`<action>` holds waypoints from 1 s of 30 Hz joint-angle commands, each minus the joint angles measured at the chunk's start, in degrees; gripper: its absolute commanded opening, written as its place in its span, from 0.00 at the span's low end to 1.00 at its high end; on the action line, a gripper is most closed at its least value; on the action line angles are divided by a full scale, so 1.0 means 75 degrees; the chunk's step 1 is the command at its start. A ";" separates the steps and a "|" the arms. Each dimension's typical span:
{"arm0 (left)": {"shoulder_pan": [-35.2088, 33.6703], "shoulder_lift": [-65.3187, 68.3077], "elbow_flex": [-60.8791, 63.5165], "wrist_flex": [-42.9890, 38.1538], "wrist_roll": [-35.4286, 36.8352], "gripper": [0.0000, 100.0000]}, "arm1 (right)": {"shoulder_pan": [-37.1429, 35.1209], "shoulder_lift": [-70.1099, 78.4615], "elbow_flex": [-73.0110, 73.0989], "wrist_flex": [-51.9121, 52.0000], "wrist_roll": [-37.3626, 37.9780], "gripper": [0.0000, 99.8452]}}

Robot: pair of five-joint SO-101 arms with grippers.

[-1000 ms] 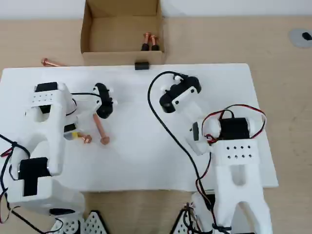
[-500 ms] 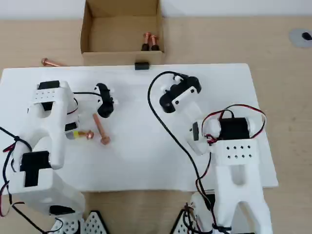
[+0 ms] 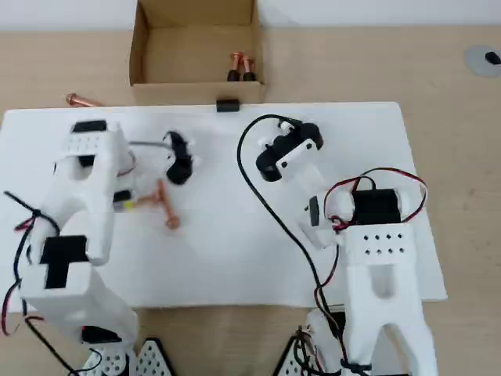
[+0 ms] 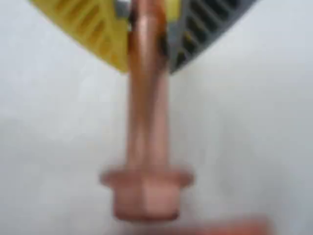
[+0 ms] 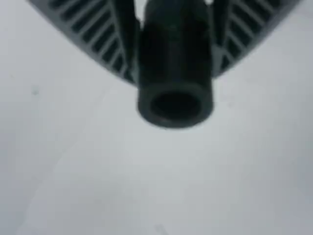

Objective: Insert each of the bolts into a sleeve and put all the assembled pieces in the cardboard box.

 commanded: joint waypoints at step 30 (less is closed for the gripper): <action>-0.1137 -0.0217 0.0633 0.0316 -0.3095 0.08 | -0.0064 -0.0334 -0.0053 -0.0152 -0.0047 0.04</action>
